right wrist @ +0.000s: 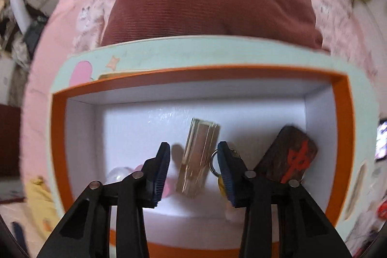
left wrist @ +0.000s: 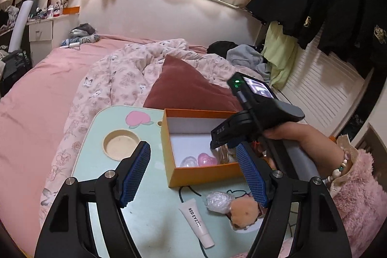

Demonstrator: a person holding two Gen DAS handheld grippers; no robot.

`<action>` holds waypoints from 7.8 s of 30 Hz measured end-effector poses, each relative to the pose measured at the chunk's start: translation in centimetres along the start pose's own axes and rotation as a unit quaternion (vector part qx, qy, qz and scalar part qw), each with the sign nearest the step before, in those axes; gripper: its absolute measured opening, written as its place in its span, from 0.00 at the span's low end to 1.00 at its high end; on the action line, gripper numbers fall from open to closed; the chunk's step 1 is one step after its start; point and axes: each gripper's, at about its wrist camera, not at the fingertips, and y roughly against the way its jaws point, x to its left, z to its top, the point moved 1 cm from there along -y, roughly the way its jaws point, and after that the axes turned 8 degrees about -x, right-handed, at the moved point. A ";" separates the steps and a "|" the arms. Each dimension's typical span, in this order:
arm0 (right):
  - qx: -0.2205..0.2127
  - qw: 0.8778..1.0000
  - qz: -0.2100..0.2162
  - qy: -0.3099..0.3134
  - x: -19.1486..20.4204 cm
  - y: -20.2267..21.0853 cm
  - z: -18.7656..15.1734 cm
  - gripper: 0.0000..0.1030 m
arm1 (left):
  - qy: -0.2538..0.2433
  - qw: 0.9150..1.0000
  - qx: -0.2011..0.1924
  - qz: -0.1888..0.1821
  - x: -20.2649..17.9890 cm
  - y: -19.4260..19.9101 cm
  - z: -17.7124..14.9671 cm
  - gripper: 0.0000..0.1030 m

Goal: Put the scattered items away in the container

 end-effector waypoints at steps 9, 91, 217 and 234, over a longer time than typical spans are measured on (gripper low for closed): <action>-0.047 0.997 -0.020 0.055 0.7 1.5 0.0 0.16 | 0.004 1.000 0.012 0.002 0.1 -0.4 -0.4 0.72; -0.160 0.971 0.163 -0.072 -13.1 9.1 -16.6 0.39 | -0.047 0.963 0.221 -0.149 -10.6 -6.4 -0.8 0.40; -0.200 0.969 0.138 0.044 -8.5 10.8 -19.1 0.51 | -0.012 0.933 0.352 0.077 -5.9 -16.9 -2.6 0.50; -0.199 0.965 0.163 0.047 -8.2 10.6 -19.3 0.51 | -0.028 0.900 0.417 0.123 -5.0 -20.2 -2.1 0.47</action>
